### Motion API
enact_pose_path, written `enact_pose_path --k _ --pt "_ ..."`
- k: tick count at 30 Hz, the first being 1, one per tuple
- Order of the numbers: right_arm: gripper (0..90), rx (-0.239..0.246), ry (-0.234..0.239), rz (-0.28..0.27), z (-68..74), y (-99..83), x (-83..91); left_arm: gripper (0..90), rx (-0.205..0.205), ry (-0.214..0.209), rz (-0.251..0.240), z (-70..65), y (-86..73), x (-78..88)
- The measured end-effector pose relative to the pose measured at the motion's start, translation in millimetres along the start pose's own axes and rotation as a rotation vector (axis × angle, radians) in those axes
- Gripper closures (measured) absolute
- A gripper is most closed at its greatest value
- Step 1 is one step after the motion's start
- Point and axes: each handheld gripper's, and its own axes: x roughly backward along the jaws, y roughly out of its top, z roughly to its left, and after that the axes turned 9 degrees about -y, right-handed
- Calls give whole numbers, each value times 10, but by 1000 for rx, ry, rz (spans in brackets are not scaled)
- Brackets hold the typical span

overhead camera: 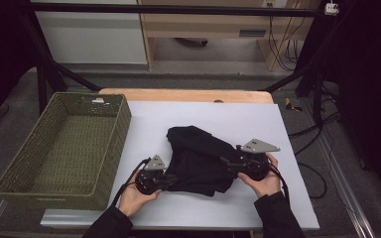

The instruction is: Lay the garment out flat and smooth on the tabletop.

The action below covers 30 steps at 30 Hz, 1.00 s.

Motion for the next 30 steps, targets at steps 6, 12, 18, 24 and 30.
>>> enact_pose_path --k 6,12,18,24,30 --pt "276 0 60 19 215 244 -270 824 -16 -1 2 -53 -14 -23" --pt "403 51 86 89 461 333 -598 820 -7 -5 -6 -42 -28 -22" --pt "667 110 70 123 548 316 -729 815 -7 0 -8 -41 -28 -20" --pt "847 74 84 151 484 285 -618 760 1 -5 -28 -20 -26 -1" --pt "852 60 67 126 350 286 -242 521 32 -8 -112 33 3 108"
